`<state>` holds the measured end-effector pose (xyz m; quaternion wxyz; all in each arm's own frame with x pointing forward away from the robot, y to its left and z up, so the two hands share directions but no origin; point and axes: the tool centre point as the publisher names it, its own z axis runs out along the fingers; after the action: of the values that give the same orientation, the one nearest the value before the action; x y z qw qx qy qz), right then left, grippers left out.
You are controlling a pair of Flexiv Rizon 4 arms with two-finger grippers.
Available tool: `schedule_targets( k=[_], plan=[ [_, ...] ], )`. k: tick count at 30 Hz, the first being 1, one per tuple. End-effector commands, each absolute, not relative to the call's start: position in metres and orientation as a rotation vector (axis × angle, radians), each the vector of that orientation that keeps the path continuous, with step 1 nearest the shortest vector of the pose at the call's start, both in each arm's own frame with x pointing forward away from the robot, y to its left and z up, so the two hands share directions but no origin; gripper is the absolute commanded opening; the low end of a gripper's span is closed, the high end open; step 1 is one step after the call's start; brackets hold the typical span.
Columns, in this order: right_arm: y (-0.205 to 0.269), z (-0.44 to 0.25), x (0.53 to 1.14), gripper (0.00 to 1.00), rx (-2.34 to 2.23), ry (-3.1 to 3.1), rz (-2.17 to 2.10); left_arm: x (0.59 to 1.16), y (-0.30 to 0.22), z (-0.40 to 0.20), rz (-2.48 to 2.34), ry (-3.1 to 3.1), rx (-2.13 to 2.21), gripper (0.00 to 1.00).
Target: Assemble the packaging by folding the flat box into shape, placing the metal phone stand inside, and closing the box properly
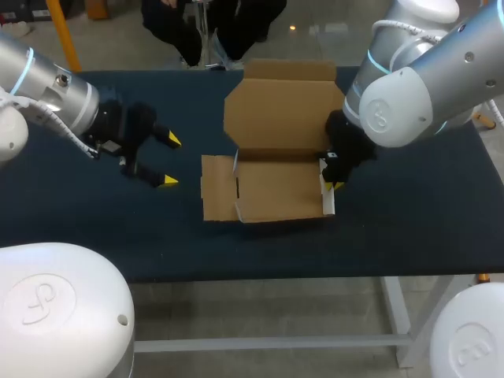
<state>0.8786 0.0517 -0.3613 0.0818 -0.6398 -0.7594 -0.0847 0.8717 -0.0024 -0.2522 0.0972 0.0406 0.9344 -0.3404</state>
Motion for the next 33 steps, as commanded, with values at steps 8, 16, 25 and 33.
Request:
schedule_targets(
  k=[8, 16, 25, 33],
  plan=[
    [0.053, -0.357, 0.879, 0.0, -1.887, -2.239, -0.17, 0.874, -0.003, -0.251, -1.004, 2.778, 0.123, 1.0],
    [0.063, -0.358, 0.88, 0.0, -1.855, -2.242, -0.101, 0.874, -0.003, -0.251, -1.004, 2.778, 0.123, 1.0],
    [0.066, -0.37, 0.877, 0.0, -1.814, -2.19, 0.107, 0.874, -0.003, -0.251, -1.004, 2.778, 0.123, 1.0],
    [0.066, -0.378, 0.869, 0.0, -1.766, -2.109, 0.205, 0.874, -0.003, -0.251, -1.004, 2.778, 0.123, 1.0]
  ],
)
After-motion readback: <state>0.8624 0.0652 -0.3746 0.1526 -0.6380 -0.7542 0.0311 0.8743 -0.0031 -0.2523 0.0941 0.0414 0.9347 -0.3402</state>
